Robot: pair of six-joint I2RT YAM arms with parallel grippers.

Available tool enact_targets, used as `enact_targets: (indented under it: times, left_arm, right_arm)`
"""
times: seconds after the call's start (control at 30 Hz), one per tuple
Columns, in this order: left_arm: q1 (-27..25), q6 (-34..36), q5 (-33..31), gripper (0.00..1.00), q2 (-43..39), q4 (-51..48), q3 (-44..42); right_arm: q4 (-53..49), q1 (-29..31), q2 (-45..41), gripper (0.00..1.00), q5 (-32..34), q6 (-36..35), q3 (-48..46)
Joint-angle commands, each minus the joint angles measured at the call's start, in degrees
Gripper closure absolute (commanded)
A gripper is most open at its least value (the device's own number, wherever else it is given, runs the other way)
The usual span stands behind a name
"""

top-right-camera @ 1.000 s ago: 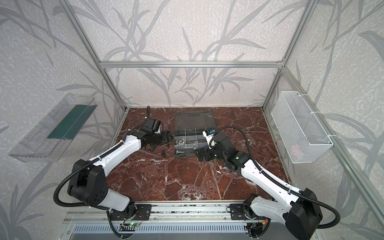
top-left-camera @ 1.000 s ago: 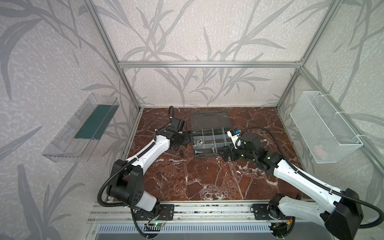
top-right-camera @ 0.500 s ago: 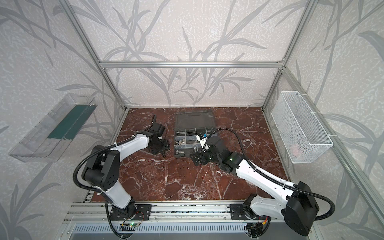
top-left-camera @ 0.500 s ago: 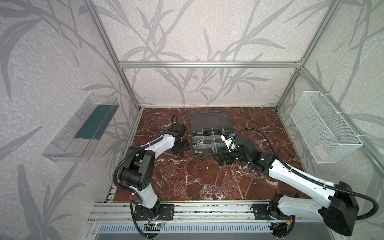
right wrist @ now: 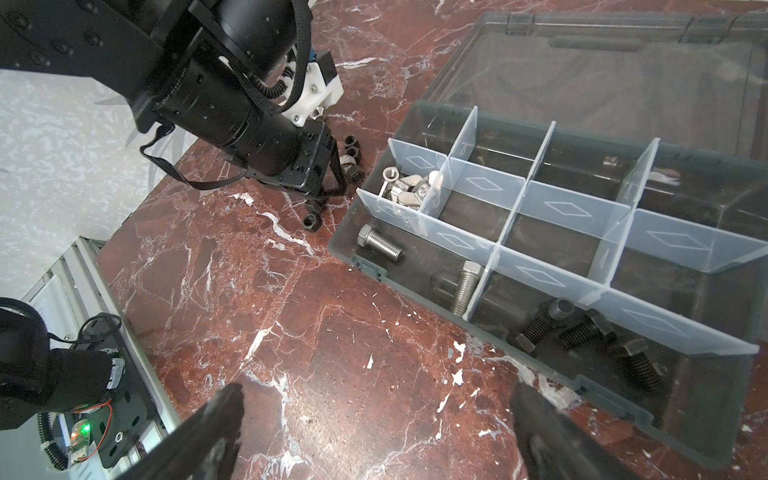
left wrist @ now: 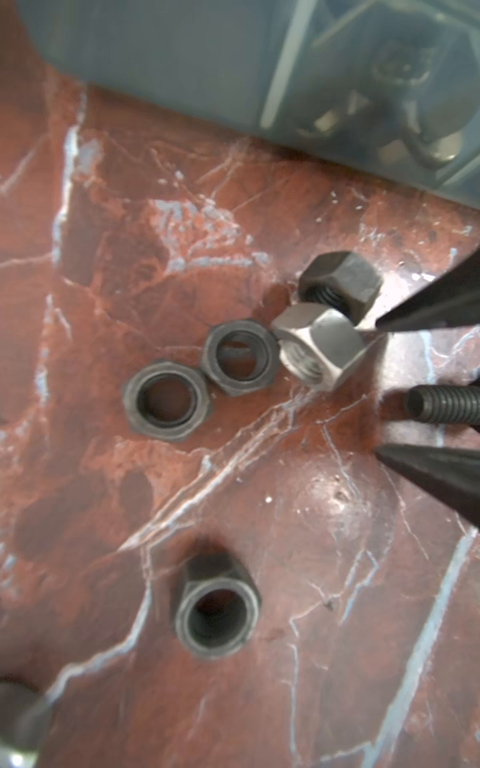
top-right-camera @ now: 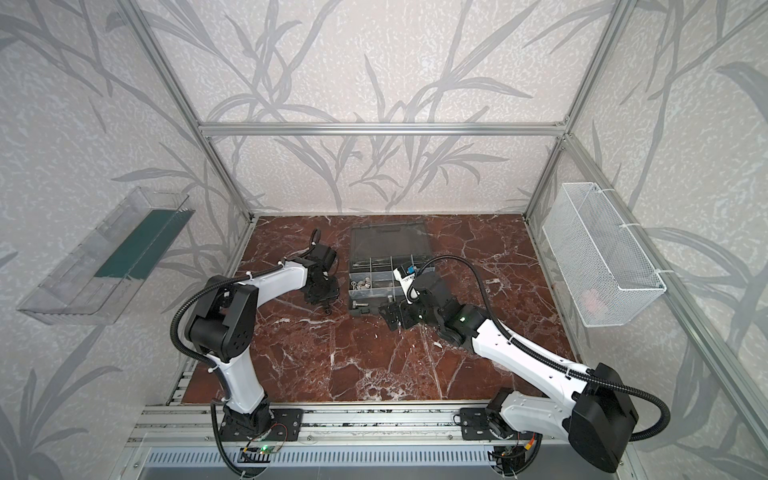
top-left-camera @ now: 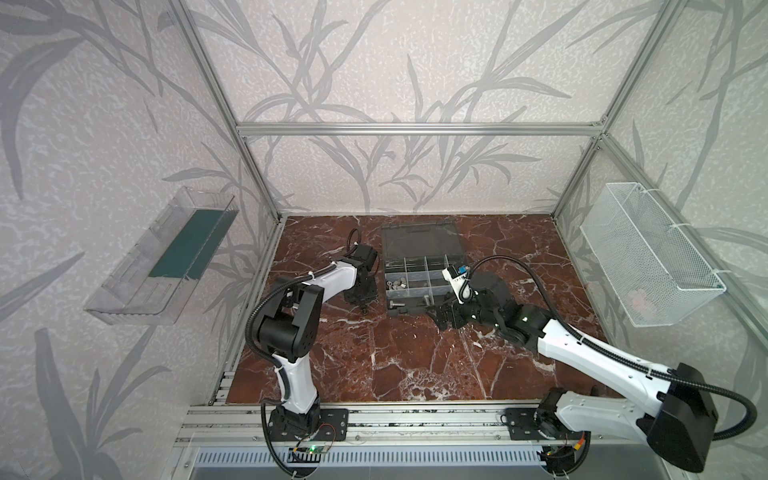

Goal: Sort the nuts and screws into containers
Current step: 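Lower the left gripper onto another black bolt and close on it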

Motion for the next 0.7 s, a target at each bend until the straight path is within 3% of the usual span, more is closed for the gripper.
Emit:
enact_targets:
  times: [0.0, 0.33, 0.67]
  left_arm:
    - [0.2, 0.8, -1.9, 0.61, 1.2, -2.2, 0.7]
    - [-1.0, 1.7, -4.5, 0.65, 1.8, -5.8, 0.8]
    - [-1.7, 2.4, -5.1, 0.83, 4.5, -6.2, 2.9]
  right_arm:
    - [0.8, 0.4, -0.7, 0.01, 0.9, -0.2, -0.2]
    - [1.8, 0.4, 0.4, 0.01, 0.7, -0.3, -0.2]
    - [1.8, 0.4, 0.3, 0.01, 0.9, -0.5, -0.1]
